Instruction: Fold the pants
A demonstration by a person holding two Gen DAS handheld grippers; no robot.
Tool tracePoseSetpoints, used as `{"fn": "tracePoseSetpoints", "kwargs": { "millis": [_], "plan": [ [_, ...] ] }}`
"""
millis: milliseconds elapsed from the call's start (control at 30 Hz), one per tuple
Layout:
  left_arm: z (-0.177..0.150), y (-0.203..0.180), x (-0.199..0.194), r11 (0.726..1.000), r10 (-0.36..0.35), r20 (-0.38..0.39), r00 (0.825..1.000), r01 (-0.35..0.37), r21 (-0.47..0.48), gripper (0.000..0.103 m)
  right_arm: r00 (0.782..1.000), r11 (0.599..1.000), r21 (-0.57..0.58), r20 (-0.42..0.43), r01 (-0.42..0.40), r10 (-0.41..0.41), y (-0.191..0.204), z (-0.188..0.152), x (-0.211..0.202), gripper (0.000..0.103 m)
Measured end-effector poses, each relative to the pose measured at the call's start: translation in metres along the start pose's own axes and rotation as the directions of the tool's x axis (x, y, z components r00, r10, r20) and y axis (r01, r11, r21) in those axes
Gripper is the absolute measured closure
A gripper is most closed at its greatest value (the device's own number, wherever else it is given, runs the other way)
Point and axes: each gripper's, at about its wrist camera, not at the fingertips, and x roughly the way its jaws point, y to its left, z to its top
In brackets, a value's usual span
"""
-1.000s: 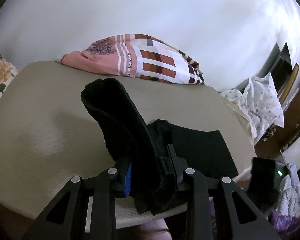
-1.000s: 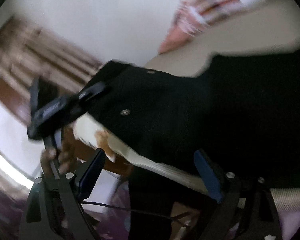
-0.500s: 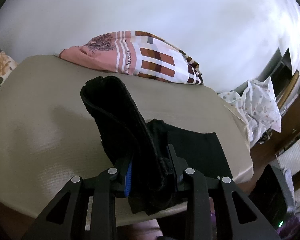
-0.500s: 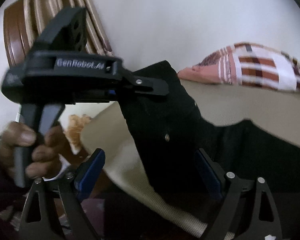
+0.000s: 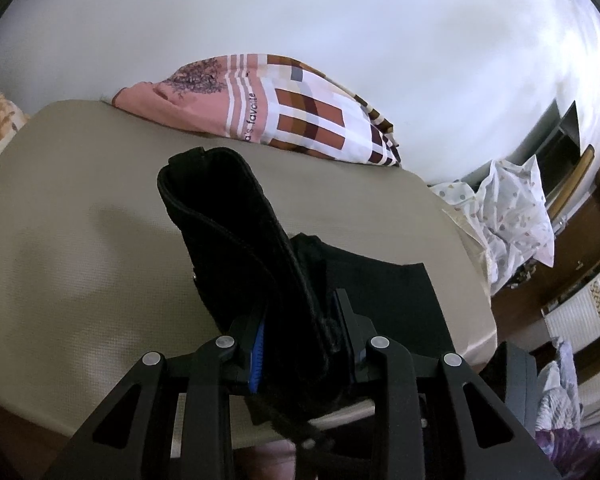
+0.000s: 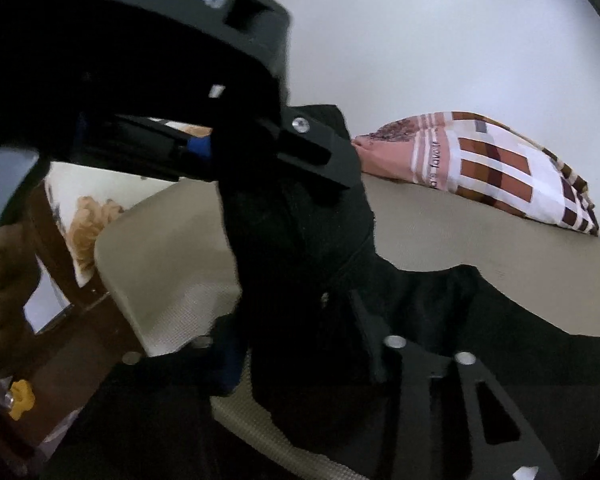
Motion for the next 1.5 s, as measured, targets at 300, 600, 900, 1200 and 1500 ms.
{"fn": "tracePoseSetpoints", "kwargs": {
  "millis": [300, 600, 900, 1200, 1500],
  "plan": [
    [0.010, -0.025, 0.007, 0.998, -0.056, -0.005, 0.998, 0.056, 0.020, 0.073, 0.998, 0.992, 0.106, -0.010, -0.068, 0.070, -0.020, 0.001, -0.023, 0.092],
    [0.021, -0.117, 0.049, 0.963, -0.235, -0.081, 0.969, 0.243, 0.114, 0.073, 1.000, 0.979, 0.205, 0.020, 0.012, -0.016, -0.070, -0.008, -0.080, 0.093],
    [0.002, -0.208, 0.156, 0.905, -0.354, -0.307, 0.884, 0.406, 0.126, 0.073, 0.988, 0.937, 0.314, -0.038, 0.151, -0.147, -0.138, -0.055, -0.127, 0.094],
    [-0.021, -0.241, 0.241, 0.860, -0.414, -0.502, 0.759, 0.508, 0.059, 0.067, 0.986, 0.831, 0.533, -0.130, 0.160, -0.107, -0.204, -0.116, -0.130, 0.094],
    [0.019, -0.219, 0.207, 0.846, -0.491, -0.367, 0.790, 0.533, 0.015, 0.057, 0.980, 0.494, 0.857, 0.061, -0.148, 0.188, -0.260, -0.179, -0.125, 0.090]
  ]
}}
